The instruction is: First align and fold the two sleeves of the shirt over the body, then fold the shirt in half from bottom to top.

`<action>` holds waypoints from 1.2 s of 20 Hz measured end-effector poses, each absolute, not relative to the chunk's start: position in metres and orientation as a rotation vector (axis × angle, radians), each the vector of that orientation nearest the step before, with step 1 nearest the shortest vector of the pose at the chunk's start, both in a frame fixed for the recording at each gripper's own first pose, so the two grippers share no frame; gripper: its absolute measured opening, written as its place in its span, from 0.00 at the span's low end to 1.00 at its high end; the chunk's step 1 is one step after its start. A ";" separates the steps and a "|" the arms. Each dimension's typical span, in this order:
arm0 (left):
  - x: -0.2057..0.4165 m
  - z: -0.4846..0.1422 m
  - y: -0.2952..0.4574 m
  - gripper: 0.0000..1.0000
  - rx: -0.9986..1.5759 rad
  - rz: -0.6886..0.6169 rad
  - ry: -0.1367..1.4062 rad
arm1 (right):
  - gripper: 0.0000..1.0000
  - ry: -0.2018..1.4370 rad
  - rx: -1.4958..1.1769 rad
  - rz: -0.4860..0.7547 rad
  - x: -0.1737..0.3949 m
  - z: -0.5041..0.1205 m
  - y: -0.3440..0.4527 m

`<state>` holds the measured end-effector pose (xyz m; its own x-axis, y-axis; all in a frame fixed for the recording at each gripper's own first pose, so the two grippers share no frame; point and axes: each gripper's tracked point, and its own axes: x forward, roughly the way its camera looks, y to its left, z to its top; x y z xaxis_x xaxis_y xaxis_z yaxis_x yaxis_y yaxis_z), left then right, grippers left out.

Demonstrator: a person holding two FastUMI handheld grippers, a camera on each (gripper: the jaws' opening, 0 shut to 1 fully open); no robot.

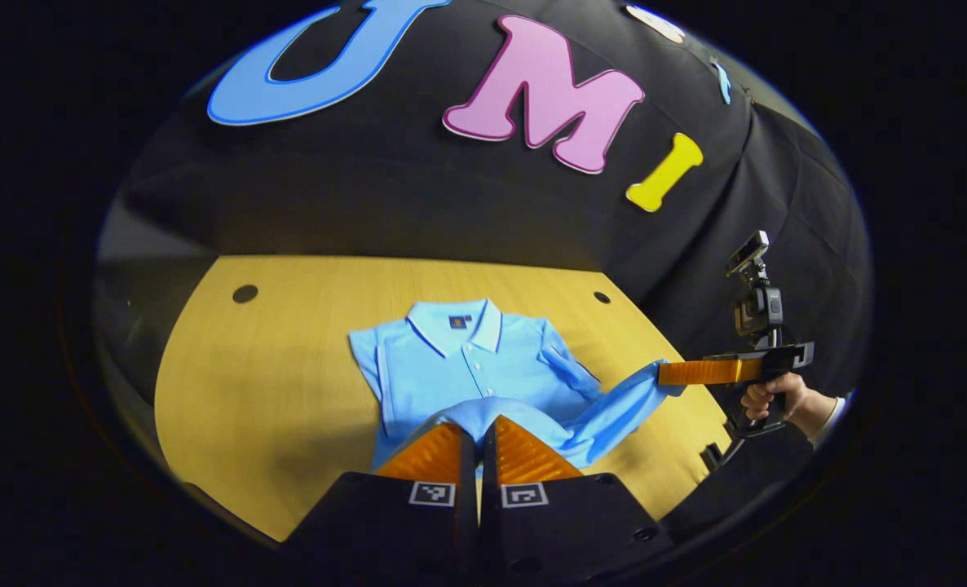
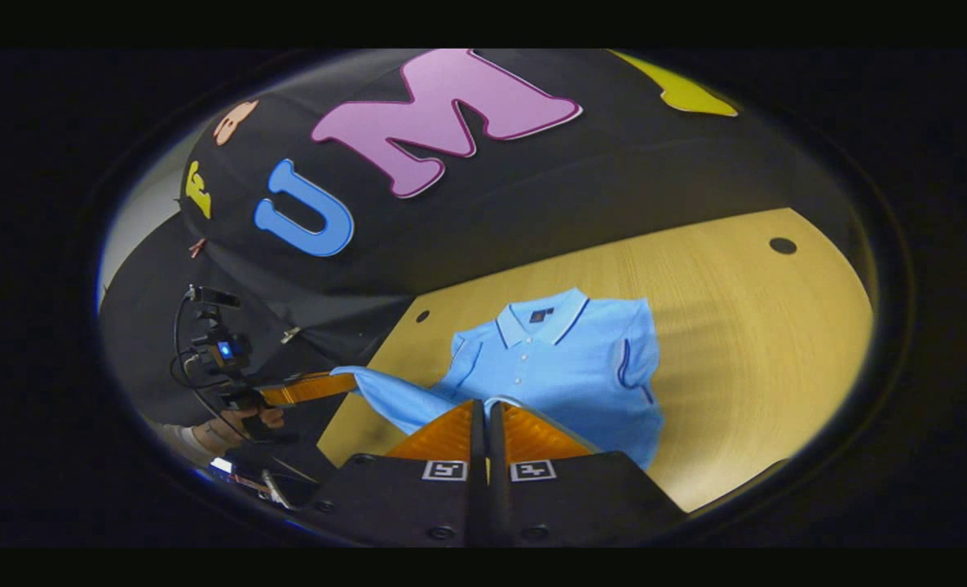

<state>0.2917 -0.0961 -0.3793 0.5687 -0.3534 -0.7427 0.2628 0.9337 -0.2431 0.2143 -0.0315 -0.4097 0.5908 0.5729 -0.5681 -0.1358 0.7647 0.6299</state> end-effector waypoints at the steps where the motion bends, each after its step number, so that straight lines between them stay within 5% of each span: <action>1: 0.317 -0.383 -0.094 0.06 -0.103 -0.341 0.880 | 0.09 0.826 0.548 0.420 0.240 -0.415 -0.038; 7: 0.429 -0.442 -0.079 0.06 -0.099 -0.160 0.874 | 0.04 0.807 0.483 0.306 0.365 -0.468 -0.057; 9: 0.449 -0.467 -0.073 0.06 -0.127 -0.101 0.897 | 0.09 0.820 0.455 0.263 0.392 -0.494 -0.064; 14: 0.467 -0.534 -0.050 0.10 -0.045 0.004 1.027 | 0.00 0.912 0.343 0.200 0.422 -0.560 -0.062; 15: 0.471 -0.540 -0.045 0.29 0.004 0.005 1.041 | 0.05 0.935 0.320 0.204 0.420 -0.567 -0.060; 16: 0.471 -0.537 -0.043 0.36 0.025 0.008 1.040 | 0.13 0.954 0.303 0.204 0.415 -0.575 -0.060; 17: 0.474 -0.533 -0.043 0.48 0.015 0.011 1.032 | 0.02 0.964 0.295 0.210 0.411 -0.575 -0.062; 20: 0.475 -0.511 -0.029 0.84 0.025 0.044 0.990 | 0.55 0.932 0.243 0.241 0.405 -0.562 -0.069; 21: 0.472 -0.497 -0.026 0.96 0.048 0.040 0.970 | 0.64 0.897 0.205 0.253 0.401 -0.550 -0.073; 22: 0.469 -0.479 -0.026 0.98 0.076 0.030 0.935 | 0.93 0.860 0.162 0.264 0.397 -0.535 -0.076; 23: 0.468 -0.466 -0.031 0.97 0.094 0.013 0.899 | 0.88 0.815 0.114 0.264 0.394 -0.515 -0.082; 24: 0.458 -0.442 -0.037 0.97 0.105 -0.011 0.863 | 0.98 0.772 0.081 0.262 0.389 -0.492 -0.084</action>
